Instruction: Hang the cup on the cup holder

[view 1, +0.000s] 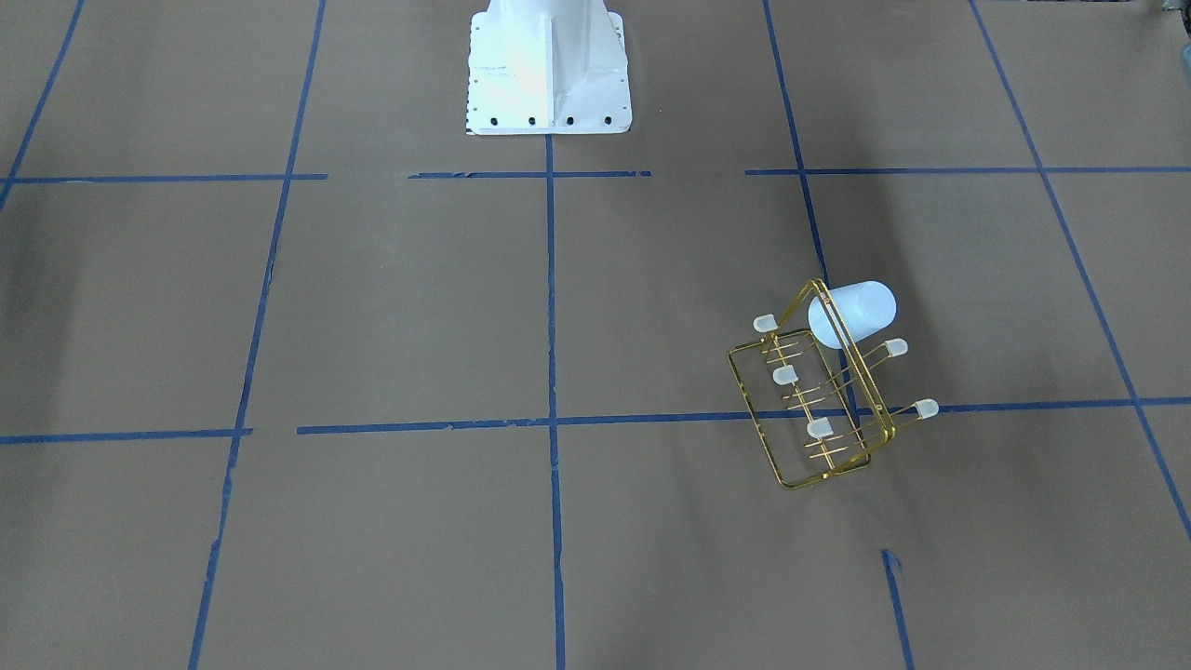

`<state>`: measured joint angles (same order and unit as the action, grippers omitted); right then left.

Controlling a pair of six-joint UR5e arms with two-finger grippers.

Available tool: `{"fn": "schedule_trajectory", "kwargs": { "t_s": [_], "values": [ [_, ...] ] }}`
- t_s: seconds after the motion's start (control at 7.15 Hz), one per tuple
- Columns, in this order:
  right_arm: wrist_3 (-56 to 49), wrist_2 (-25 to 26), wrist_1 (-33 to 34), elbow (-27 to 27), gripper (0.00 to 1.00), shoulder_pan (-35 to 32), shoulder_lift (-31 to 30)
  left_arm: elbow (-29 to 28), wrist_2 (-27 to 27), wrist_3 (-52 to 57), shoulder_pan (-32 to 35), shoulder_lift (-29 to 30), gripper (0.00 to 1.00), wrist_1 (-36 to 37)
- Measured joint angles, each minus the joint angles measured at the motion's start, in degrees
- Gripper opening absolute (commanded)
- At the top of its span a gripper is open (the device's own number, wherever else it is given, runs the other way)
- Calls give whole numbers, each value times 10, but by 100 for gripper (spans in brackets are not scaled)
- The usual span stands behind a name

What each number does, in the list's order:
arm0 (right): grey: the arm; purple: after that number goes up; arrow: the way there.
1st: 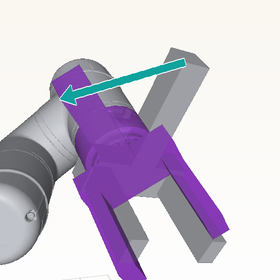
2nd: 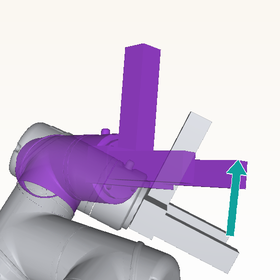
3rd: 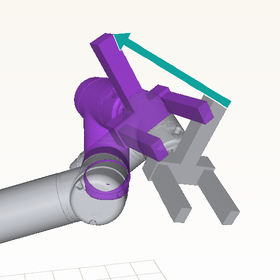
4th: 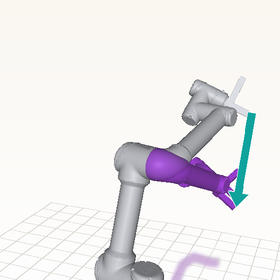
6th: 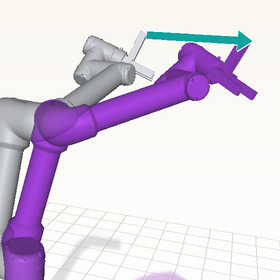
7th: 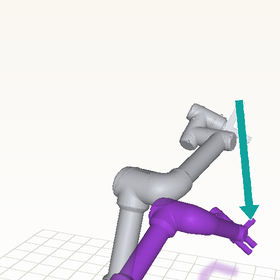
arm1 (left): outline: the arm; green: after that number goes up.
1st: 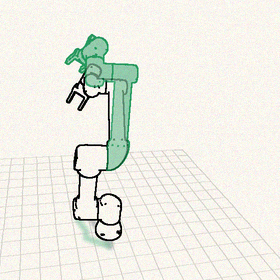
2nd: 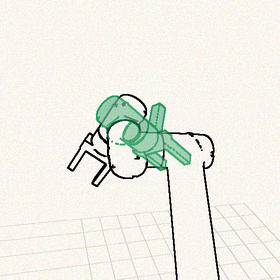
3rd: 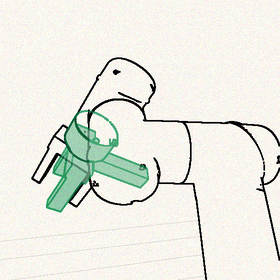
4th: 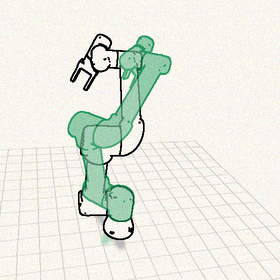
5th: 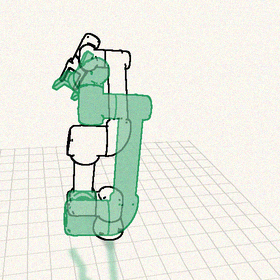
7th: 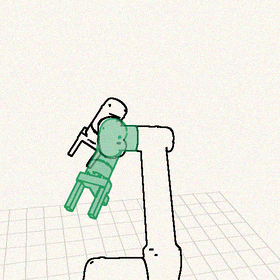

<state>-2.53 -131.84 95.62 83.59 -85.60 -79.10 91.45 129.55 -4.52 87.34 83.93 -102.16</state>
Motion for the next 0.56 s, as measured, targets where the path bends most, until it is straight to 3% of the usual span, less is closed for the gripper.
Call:
{"fn": "schedule_trajectory", "kwargs": {
  "t_s": [0.56],
  "values": [
    [0,0,0,0,100,0,0,-34,30,21,19,44,100,43]
  ]
}}
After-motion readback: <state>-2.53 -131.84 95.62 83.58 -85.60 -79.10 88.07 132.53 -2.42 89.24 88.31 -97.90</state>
